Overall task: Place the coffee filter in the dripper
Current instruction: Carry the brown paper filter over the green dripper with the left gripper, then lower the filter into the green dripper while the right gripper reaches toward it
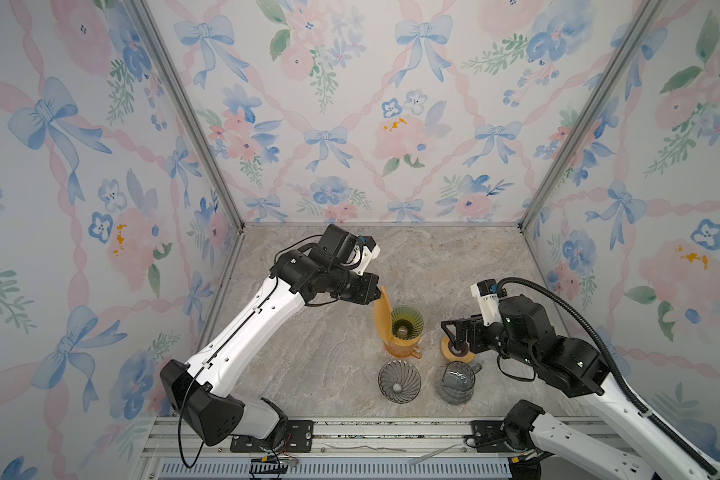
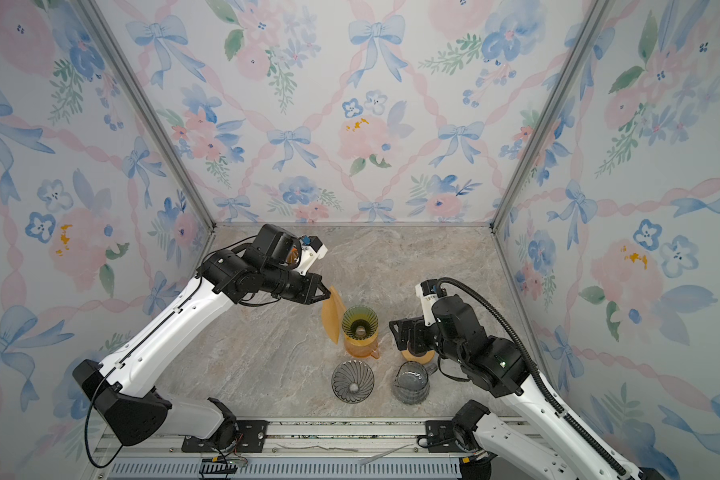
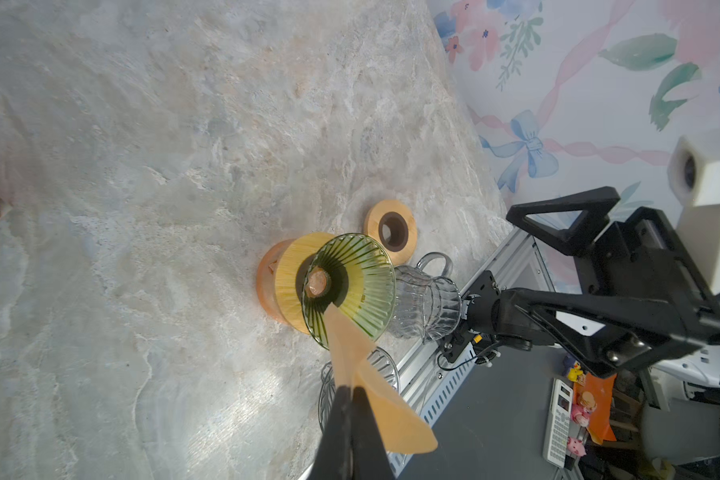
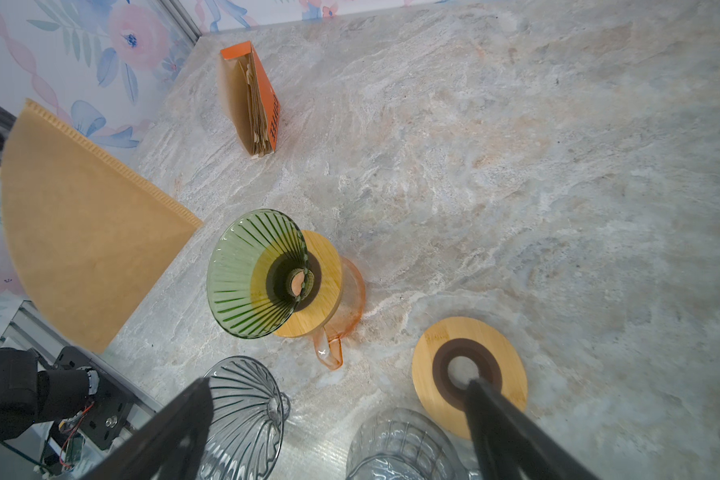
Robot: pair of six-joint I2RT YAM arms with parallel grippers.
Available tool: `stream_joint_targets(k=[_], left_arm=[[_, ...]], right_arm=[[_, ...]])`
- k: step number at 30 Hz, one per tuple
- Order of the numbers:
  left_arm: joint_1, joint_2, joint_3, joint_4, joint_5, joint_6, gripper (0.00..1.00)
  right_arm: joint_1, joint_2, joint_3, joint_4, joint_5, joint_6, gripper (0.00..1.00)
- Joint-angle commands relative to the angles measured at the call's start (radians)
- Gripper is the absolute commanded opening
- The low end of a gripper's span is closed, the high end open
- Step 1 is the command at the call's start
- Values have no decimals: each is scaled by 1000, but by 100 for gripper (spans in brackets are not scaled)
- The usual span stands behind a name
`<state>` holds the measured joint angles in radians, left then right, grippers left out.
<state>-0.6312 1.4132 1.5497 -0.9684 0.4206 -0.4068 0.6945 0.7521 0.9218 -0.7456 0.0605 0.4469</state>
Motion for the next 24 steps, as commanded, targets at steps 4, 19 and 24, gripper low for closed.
stream_joint_targets(k=[4, 19, 24], left_arm=[[-24, 46, -11, -12, 44, -20, 0], [-62, 220, 95, 9, 4, -60, 1], [-73, 261, 125, 13, -20, -67, 7]], right_arm=[[2, 0, 38, -15, -1, 12, 96], [18, 37, 39, 8, -10, 9, 96], [53, 60, 47, 22, 17, 10, 96]])
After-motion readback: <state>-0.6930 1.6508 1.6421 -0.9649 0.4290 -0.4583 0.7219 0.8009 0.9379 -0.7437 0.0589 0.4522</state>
